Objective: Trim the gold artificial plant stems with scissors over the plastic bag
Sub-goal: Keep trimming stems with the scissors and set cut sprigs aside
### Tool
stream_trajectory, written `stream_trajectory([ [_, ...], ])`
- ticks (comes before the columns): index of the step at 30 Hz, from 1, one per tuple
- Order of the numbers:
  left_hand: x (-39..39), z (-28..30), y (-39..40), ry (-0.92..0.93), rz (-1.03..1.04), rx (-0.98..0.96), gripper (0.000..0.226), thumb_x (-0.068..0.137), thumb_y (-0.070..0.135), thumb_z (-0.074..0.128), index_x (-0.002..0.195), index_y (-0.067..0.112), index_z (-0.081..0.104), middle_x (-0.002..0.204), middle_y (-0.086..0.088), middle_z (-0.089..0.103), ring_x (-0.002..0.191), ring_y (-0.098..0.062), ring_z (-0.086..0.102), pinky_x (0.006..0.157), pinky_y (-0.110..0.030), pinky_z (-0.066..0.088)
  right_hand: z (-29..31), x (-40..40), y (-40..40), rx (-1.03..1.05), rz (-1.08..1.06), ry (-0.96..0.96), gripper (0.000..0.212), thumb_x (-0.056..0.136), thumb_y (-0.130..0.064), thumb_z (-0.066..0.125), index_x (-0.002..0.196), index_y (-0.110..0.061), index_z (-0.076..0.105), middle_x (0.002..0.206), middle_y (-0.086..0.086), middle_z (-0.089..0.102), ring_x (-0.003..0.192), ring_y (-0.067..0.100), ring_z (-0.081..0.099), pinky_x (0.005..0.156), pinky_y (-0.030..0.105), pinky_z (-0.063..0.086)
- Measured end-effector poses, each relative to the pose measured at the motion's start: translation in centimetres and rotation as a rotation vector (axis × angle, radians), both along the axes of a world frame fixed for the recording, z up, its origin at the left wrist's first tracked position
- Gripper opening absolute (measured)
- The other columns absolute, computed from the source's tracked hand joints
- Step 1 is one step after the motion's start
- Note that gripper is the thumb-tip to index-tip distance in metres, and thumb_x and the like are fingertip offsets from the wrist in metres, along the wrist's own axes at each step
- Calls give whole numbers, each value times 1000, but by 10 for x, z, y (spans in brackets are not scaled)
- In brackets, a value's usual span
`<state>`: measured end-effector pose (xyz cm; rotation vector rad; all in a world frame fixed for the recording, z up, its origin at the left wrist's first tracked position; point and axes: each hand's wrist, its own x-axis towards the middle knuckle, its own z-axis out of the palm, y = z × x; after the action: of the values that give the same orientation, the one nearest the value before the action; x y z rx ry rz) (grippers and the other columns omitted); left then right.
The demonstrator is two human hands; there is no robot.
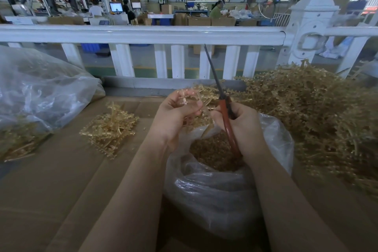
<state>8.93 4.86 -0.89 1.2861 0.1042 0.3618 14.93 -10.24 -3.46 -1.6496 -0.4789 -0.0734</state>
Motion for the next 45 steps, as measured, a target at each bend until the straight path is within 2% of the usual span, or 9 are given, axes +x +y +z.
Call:
stream_trajectory([
  [4,0,2,1,-32,33,-21,29,83,-2,72,101,21,69,76,3,69,63,-7,63,60,-18,50,2,1,0,1,3,3,7,87,-21,78,82,-19,73,70,-2,70,63,5,63,62,18,53],
  [8,0,2,0,-80,-21,-16,31,78,1,73,103,19,68,77,0,68,66,-10,63,65,-19,52,2,-3,2,-44,34,-3,9,84,-26,81,83,-20,75,79,4,74,75,19,71,72,32,58],
  [12,1,0,-2,-48,-24,27,29,83,1,71,107,18,68,80,1,70,67,-9,64,67,-22,50,3,-4,3,-74,44,-30,13,85,-17,80,78,-24,72,75,-3,73,61,4,66,58,16,54],
  [17,3,-1,-2,-114,106,106,4,88,12,71,92,11,71,72,6,71,64,-4,66,61,-15,50,2,-4,2,-98,57,-51,15,86,-12,78,76,-21,71,63,-11,69,56,-1,63,53,12,48],
  [21,6,-3,1,-122,181,107,9,90,9,69,92,1,72,69,2,72,65,-6,67,64,-16,53,1,-3,3,-100,35,-86,18,86,-13,78,74,-23,69,59,-15,66,54,-3,61,50,10,46],
  [27,5,-2,1,-128,201,12,10,91,10,67,93,2,73,70,0,70,66,-10,63,65,-19,52,-2,-3,2,-182,-66,-150,26,74,-54,81,75,-33,66,67,-26,65,64,-5,61,59,18,46],
  [31,3,0,1,-166,214,2,9,92,6,64,85,4,70,70,-3,65,66,-12,58,65,-19,50,-5,-4,2,-398,-146,-234,55,61,-88,60,85,-39,59,81,-27,65,76,-5,60,63,23,43],
  [35,2,1,0,-178,239,12,16,93,0,60,84,7,71,66,3,65,60,-5,56,61,-16,49,-10,-1,1,-509,-184,-314,59,68,-84,63,92,-30,60,83,-14,66,78,3,60,69,26,51],
  [45,1,0,1,-201,207,19,17,94,1,60,82,8,71,66,4,67,63,-7,57,68,-17,50,-5,-7,1,-510,-262,-425,70,59,-93,45,79,-27,58,72,-19,59,69,-6,52,59,13,39],
])
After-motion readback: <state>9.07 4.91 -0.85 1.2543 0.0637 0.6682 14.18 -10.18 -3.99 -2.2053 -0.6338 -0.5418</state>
